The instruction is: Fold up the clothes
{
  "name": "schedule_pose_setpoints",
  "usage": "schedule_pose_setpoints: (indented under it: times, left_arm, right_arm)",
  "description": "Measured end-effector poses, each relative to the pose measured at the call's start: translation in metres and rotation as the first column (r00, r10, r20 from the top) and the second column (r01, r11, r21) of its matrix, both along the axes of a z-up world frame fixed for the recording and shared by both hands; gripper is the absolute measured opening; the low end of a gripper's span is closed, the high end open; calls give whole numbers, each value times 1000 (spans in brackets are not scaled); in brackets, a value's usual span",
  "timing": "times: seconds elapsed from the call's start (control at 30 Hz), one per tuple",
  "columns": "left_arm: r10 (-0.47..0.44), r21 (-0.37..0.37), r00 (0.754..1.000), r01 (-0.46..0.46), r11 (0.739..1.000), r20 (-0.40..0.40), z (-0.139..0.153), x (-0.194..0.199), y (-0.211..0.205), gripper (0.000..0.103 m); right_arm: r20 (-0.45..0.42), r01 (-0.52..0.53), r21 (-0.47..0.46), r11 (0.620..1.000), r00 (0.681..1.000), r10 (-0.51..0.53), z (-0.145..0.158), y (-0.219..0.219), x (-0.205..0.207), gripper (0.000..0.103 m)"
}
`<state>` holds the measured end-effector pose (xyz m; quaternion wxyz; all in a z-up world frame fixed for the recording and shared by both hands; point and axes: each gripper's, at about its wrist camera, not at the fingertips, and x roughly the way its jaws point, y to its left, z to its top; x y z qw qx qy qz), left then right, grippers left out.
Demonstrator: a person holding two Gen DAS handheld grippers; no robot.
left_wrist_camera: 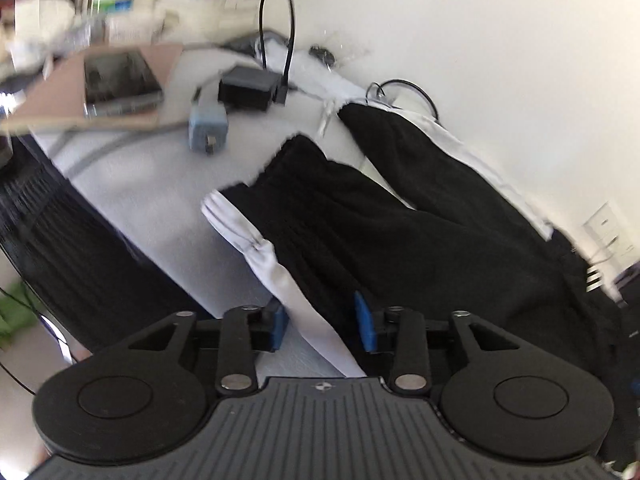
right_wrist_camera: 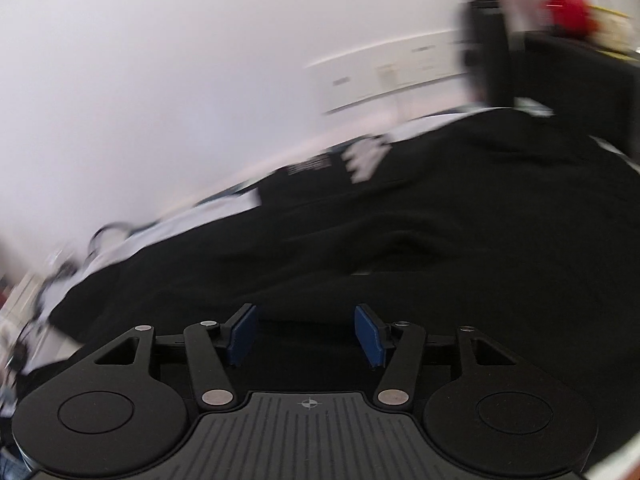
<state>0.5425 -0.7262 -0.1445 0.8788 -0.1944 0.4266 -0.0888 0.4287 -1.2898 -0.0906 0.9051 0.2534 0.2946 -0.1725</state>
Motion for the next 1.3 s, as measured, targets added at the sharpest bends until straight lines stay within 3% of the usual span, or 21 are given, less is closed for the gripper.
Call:
schedule_pose_setpoints:
  times: [0.03,0.23,0.27,0.3,0.33,0.4,0.53,0.7,0.83,0.93,1.3]
  left_arm:
    - [-4,-29,1000,3,1000,-8,-4,1,2,40]
    - [-47,-41,998,45,998,-31,-24,8,-9,40]
    - [-40,-58,999,39,998,-18,-22,8,-8,37]
    - [-33,-76,999,33,997,-6,-20,8,-7,20]
    - [-27,-93,1000,27,995,6,-18,8,-5,12]
    - [-12,-128,999,16,992,30,-14,8,-3,9]
    - [27,-179,996,-12,984,82,4,8,1,7]
    - [43,-178,987,-15,984,153,36,7,0,7]
    - [46,-160,986,-20,987,160,50,9,-2,6]
    - [76,-189,984,-45,981,160,58,6,2,5]
    - [105,-166,985,-82,983,133,61,9,12,5]
  right_arm:
    - [1,32,-6,999,999,-32,-1,-5,-11,52]
    - [-5,202,-10,979,979,-203,0,-36,-77,55]
    - [-6,228,-9,974,974,-228,1,-40,-88,56]
    - [-8,253,-11,967,967,-253,1,-43,-99,56]
    - [-10,277,-14,961,961,-278,2,-46,-110,56]
    - [-17,329,-12,944,944,-329,1,-52,-131,57]
    - [-7,427,52,903,904,-427,-7,-66,-170,58]
    - [32,487,215,846,863,-504,-29,-91,-202,60]
    - [39,529,318,787,821,-569,-53,-110,-208,62]
    - [7,574,293,765,799,-602,-62,-112,-209,61]
    - [35,529,448,721,795,-605,-90,-110,-198,56]
